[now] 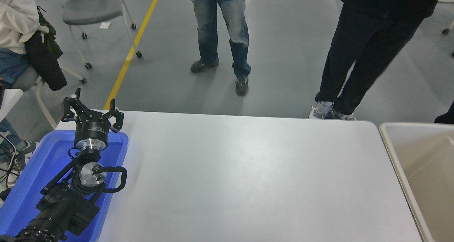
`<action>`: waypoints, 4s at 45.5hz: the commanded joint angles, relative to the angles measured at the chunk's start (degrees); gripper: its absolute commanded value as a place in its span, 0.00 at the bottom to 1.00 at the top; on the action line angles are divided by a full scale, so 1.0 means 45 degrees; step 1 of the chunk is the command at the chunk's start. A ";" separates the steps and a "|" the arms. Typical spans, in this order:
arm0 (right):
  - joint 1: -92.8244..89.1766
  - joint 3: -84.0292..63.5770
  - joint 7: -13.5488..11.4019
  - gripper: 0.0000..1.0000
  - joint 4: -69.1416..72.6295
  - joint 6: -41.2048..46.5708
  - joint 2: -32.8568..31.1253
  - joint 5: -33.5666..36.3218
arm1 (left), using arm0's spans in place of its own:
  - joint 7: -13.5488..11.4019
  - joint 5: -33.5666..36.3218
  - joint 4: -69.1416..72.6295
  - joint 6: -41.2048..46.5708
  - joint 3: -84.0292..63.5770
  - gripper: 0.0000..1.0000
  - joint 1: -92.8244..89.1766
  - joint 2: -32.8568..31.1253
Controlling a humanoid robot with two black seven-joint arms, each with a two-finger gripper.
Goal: Pick up paper ball place in dustbin
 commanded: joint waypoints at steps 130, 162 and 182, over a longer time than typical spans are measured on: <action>-1.2130 1.5562 -0.0765 1.00 -0.3471 0.0647 0.1661 0.0489 | 0.0017 0.0001 0.0003 0.0000 0.0000 0.99 -0.0011 0.0000; -1.0020 1.7689 -0.0277 1.00 -0.0929 0.0725 0.3455 0.0586 | -0.0002 0.0001 0.0003 0.0000 0.0000 0.99 -0.0011 0.0000; -1.0273 2.0209 0.0583 1.00 -0.1535 0.0900 0.6970 0.2911 | -0.0002 0.0001 0.0003 0.0000 0.0000 0.99 -0.0011 0.0000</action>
